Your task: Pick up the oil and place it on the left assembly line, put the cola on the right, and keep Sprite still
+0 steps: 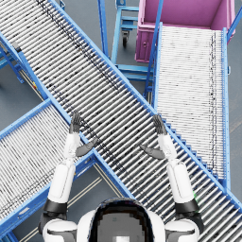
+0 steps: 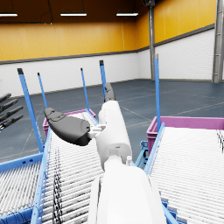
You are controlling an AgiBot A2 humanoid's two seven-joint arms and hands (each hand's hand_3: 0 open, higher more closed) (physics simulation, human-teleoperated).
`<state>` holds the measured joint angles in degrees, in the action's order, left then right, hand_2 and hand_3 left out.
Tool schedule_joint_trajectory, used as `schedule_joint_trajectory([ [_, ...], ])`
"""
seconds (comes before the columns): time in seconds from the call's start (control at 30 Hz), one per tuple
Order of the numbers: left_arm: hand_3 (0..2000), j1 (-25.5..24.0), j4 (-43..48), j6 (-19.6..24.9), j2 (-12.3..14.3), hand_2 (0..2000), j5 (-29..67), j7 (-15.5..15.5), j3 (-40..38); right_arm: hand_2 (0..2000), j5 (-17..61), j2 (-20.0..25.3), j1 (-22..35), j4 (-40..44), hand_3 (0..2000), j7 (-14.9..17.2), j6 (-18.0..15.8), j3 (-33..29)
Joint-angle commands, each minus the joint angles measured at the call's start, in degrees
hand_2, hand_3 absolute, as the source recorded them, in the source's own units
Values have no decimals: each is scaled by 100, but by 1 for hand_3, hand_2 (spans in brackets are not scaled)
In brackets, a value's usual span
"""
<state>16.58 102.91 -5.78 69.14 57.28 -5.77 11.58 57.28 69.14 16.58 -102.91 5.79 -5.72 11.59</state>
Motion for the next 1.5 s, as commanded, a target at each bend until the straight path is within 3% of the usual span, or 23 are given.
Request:
schedule_joint_trajectory([
  [0.03,0,0,0,0,0,0,0,0,0,0,0,0,0,0,0,0,0,0],
  [1.37,0,88,-61,0,49,0,0,0,73,0,0,29,52,88,0,0,0,87],
  [1.5,0,34,38,425,97,0,0,424,3,0,0,101,38,95,0,-426,421,80],
])
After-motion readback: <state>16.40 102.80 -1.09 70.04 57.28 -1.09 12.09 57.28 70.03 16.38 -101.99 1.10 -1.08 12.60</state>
